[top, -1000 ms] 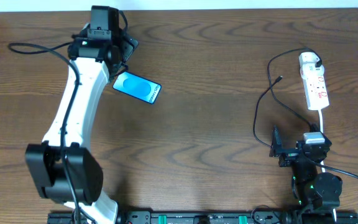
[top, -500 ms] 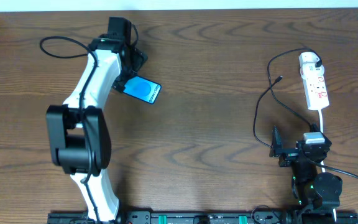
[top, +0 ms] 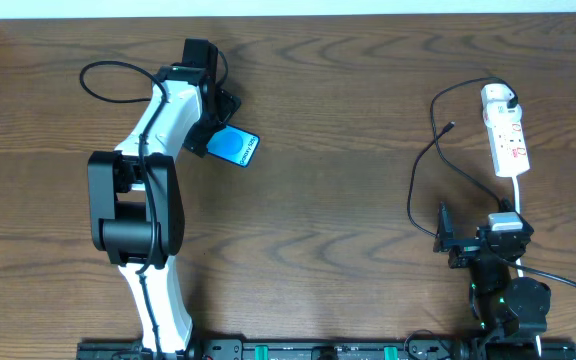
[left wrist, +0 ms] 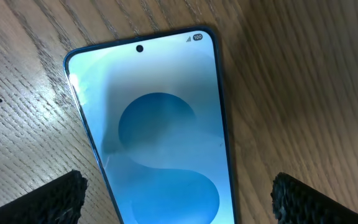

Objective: Plug charger to phone and switch on socket
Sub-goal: 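Close the left gripper on the phone and tilt it upright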

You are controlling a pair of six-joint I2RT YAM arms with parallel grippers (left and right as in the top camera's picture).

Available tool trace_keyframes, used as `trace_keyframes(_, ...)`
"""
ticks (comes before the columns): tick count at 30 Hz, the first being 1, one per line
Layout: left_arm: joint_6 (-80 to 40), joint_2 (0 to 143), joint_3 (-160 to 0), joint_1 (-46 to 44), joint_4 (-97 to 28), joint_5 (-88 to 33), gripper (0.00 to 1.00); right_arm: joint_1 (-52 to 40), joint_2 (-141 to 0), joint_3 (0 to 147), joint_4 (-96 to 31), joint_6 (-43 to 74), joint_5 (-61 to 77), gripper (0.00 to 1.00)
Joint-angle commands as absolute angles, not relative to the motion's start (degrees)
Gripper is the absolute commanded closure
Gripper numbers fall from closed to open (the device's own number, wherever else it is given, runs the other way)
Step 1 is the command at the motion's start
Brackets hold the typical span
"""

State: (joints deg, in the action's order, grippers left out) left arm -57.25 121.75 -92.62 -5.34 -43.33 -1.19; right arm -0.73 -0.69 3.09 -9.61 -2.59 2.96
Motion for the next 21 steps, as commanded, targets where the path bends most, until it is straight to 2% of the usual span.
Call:
trace_keyframes(1,-59.0,123.7,-93.6,-5.1,-43.4,-1.1,0.05,-1.1,-0.4,2.8,-9.6,-3.3,2.5,0.01)
trace_keyframes(21,-61.6,128.6,-93.6,-5.1,-42.6,-1.1,0.05,-1.1,-0.4,2.8,-9.6,-3.3,2.5,0.01)
